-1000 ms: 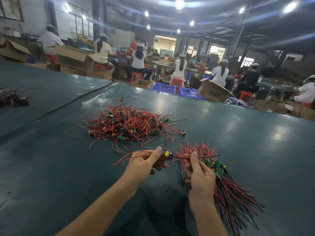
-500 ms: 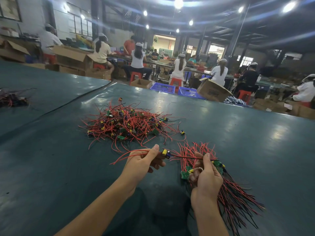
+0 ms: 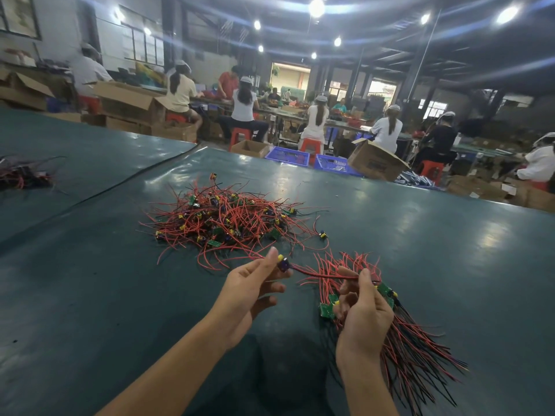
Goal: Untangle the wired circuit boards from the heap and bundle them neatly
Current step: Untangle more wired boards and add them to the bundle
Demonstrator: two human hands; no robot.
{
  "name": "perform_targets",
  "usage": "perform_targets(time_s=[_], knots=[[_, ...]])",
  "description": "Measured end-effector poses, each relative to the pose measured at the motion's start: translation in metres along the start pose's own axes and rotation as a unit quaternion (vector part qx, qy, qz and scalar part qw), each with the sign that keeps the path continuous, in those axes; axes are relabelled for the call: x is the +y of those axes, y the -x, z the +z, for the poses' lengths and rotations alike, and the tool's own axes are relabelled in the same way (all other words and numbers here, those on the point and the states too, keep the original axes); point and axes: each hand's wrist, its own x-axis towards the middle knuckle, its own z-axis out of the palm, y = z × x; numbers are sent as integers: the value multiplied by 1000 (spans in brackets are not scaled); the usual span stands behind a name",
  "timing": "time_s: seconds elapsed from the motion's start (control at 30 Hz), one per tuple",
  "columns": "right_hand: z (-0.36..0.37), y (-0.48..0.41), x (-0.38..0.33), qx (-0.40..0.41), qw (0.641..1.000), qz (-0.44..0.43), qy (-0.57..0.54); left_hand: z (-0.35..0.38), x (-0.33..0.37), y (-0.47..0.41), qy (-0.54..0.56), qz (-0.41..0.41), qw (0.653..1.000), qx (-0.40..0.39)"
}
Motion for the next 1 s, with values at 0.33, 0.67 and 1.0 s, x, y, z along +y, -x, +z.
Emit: perform_targets(time_s=[0.33, 0.67, 1.0], knots=[[0, 3, 1, -95, 989, 83, -72, -7, 7, -6, 75, -50, 994, -64], [15, 22, 10, -200, 966, 113, 121, 0, -7, 5, -182, -67, 962, -194], [2, -7, -1, -22, 985, 169, -31, -1, -11, 5, -235, -23, 933, -272]])
